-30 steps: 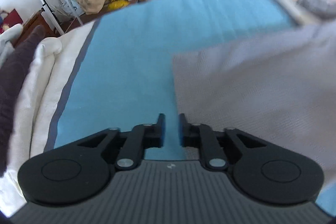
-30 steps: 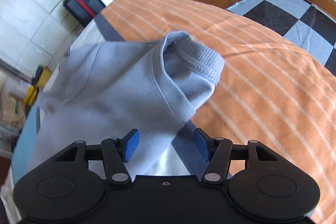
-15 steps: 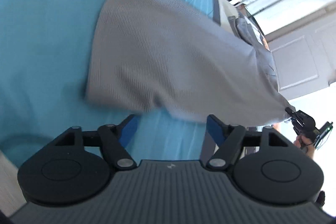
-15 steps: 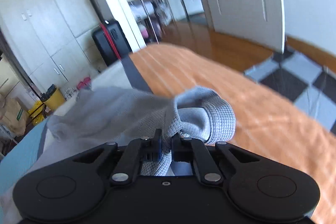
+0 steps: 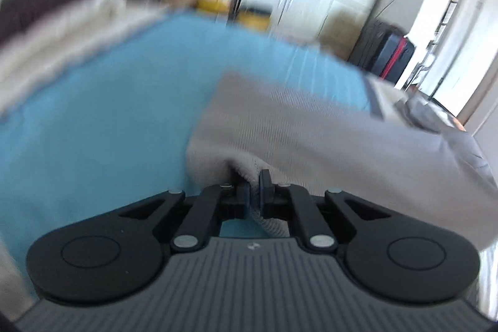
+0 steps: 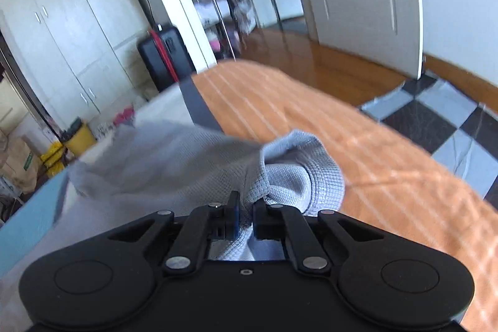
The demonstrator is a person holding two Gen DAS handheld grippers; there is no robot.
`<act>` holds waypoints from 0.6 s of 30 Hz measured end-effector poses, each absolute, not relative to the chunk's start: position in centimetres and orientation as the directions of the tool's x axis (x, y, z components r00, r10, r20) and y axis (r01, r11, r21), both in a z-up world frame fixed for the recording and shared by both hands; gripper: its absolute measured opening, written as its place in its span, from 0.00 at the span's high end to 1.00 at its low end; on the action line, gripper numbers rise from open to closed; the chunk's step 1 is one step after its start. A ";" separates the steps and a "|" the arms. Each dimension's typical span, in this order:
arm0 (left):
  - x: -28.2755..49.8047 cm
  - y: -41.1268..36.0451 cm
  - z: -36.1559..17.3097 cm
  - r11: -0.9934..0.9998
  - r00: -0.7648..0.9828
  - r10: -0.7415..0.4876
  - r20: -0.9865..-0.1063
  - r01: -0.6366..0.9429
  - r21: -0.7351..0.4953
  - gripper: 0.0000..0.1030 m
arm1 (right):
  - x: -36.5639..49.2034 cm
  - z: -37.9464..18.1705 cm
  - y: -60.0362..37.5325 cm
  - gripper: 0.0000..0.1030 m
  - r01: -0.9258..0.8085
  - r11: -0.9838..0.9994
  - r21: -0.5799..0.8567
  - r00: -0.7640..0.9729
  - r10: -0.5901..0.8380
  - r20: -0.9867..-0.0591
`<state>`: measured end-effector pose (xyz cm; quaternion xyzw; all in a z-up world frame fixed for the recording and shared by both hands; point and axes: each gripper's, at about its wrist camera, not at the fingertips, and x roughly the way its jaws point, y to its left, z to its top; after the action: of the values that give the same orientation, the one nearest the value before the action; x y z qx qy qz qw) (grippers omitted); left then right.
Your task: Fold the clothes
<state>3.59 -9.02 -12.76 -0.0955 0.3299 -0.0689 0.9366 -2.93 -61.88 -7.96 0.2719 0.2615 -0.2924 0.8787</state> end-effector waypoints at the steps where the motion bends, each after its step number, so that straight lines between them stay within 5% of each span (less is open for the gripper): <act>1: 3.4 -9.7 -11.9 0.980 0.782 -0.176 -0.598 0.083 -0.180 0.95 | -3.3 -7.1 -61.3 0.93 0.649 0.690 0.321 0.701 -0.378 -0.604; 3: 3.0 -10.0 -11.1 0.991 0.777 -0.136 -0.614 0.114 -0.074 0.96 | -4.1 -5.6 -60.0 0.94 0.636 0.732 0.245 0.693 -0.403 -0.597; 7: 3.1 -10.2 -14.1 0.988 0.649 -0.151 -0.746 0.130 -0.086 0.97 | -2.8 -9.7 -61.1 0.94 0.709 0.696 0.111 0.510 -0.399 -0.762; 18: 3.0 -9.4 -13.5 0.978 0.611 -0.202 -0.766 0.161 -0.130 0.97 | -3.7 -9.5 -62.0 0.91 0.736 0.660 0.151 0.490 -0.366 -0.791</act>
<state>2.96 -9.44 -13.49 -0.0242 0.4294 -0.1013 0.8971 -3.69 -61.97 -9.48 0.2439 0.3800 -0.3327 0.8279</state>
